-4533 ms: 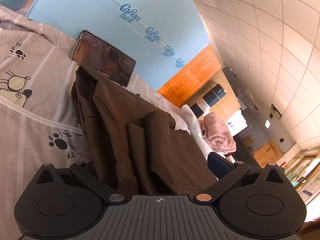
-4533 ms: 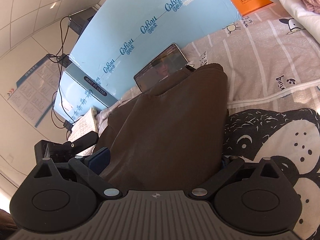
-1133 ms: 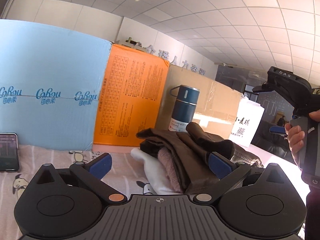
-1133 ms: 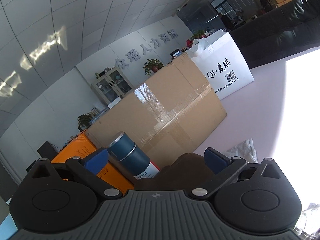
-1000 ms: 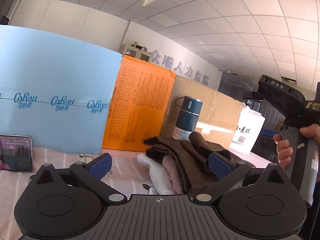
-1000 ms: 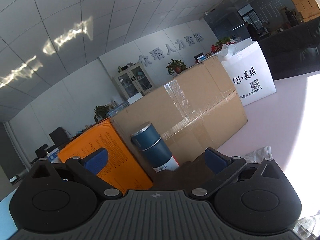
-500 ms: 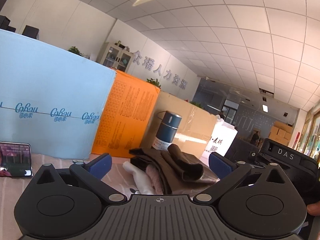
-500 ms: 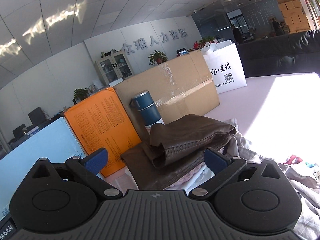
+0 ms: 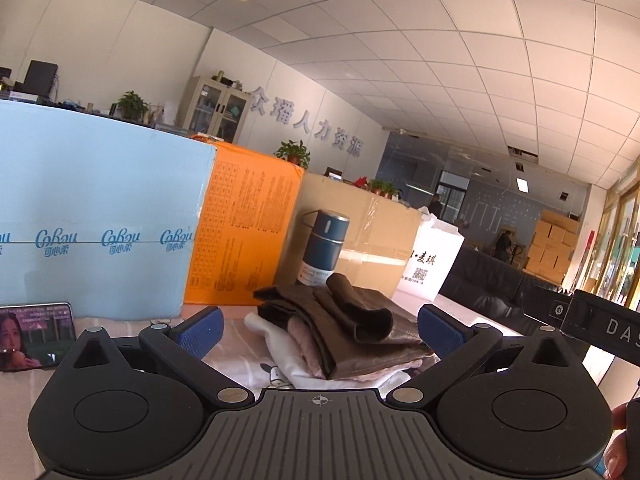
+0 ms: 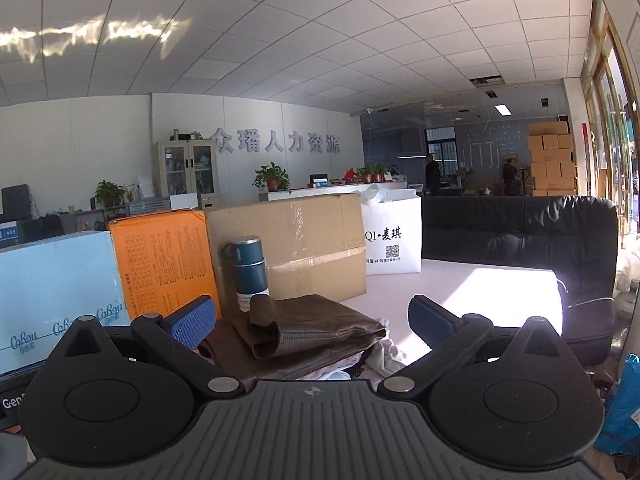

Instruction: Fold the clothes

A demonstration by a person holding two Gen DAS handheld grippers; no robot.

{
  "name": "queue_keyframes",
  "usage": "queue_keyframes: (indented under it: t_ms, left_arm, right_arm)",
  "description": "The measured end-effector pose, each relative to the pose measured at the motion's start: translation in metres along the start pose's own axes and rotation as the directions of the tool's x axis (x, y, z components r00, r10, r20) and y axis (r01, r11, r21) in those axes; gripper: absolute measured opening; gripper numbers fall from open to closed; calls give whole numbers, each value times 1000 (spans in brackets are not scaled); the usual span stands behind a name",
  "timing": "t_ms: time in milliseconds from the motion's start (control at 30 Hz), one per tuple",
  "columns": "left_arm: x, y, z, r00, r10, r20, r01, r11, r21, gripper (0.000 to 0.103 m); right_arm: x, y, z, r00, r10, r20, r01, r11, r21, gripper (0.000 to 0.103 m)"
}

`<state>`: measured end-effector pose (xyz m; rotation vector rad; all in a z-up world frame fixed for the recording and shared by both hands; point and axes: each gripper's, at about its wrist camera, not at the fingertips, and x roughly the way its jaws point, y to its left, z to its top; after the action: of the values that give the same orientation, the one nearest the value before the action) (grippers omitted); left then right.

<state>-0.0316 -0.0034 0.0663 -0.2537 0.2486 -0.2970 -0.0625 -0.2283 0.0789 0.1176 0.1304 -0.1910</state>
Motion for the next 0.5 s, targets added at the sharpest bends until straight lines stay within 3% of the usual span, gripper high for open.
queue_keyframes:
  t_ms: [500]
  left_arm:
    - [15, 2, -6, 995, 98, -24, -96, 993, 71, 103]
  right_arm:
    - [29, -1, -26, 996, 68, -53, -64, 996, 69, 103]
